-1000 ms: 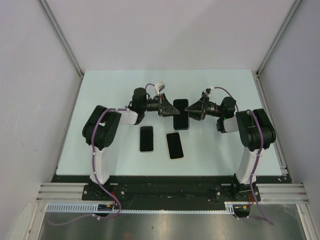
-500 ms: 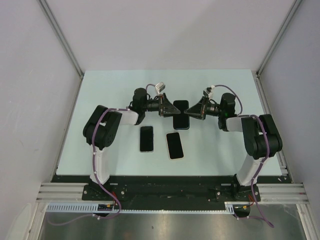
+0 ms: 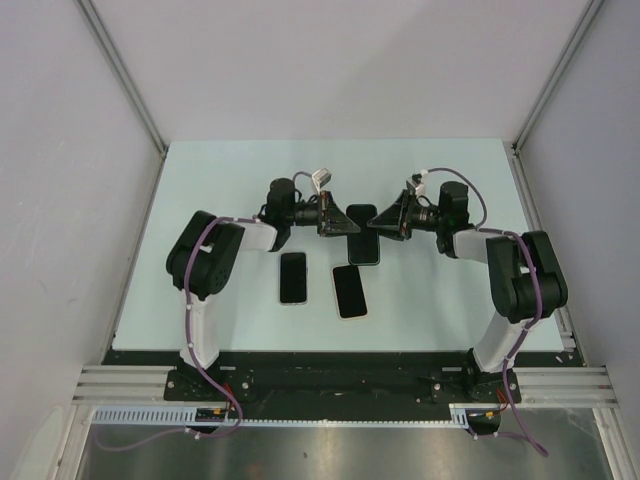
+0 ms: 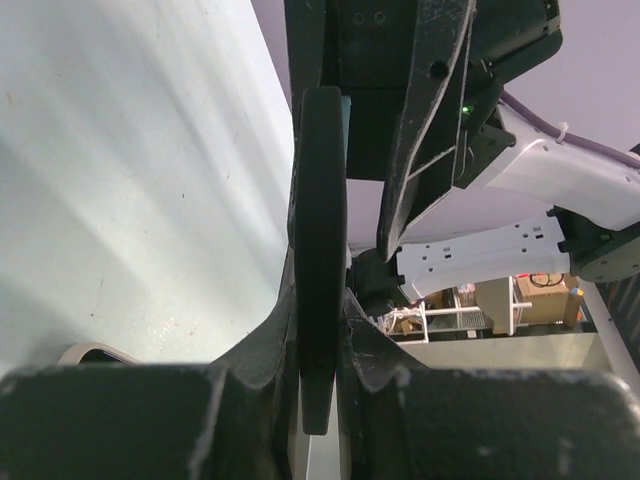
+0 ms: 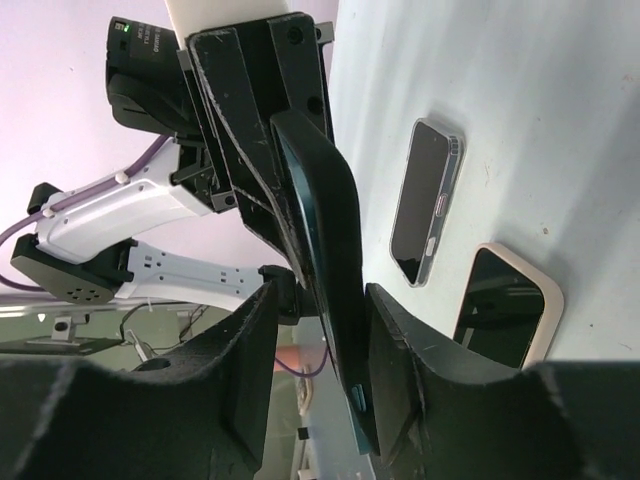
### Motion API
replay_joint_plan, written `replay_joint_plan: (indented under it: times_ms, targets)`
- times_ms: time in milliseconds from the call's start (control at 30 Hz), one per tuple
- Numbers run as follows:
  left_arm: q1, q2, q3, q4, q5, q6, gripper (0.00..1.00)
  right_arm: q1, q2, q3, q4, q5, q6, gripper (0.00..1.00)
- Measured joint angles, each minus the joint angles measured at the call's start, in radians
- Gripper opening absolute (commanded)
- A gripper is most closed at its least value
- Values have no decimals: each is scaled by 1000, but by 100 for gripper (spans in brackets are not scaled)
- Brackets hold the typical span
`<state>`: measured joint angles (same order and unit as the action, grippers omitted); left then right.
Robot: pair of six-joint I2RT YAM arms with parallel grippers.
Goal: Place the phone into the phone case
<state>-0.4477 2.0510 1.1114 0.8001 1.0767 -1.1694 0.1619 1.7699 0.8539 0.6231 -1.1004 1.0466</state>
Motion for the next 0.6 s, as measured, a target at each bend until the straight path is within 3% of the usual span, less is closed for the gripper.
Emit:
replay_joint_plan:
  times_ms: [133,200,300,333,400,533,600]
  targets:
    - [-4,-3,-16,24,3,-6,0,-2,-11,19,-35,10,-27,45]
    - [-7,-3,-29,60,10,-21,0,-5,-11,33,-37,13,-31,40]
    - [-13,-3,-50,147,28,-79,1,-9,-11,52,-32,11,-29,13]
    - [-13,-3,-55,180,30,-100,4,-10,-11,53,-27,9,-26,1]
    - [-14,-3,-60,238,34,-171,10,-10,-12,58,-6,-9,-33,0]
    - [-13,-3,-68,289,39,-220,40,-8,-16,67,-2,-19,-46,0]
    - [-17,-3,-69,291,57,-217,43,-5,-19,75,-32,-6,-72,0]
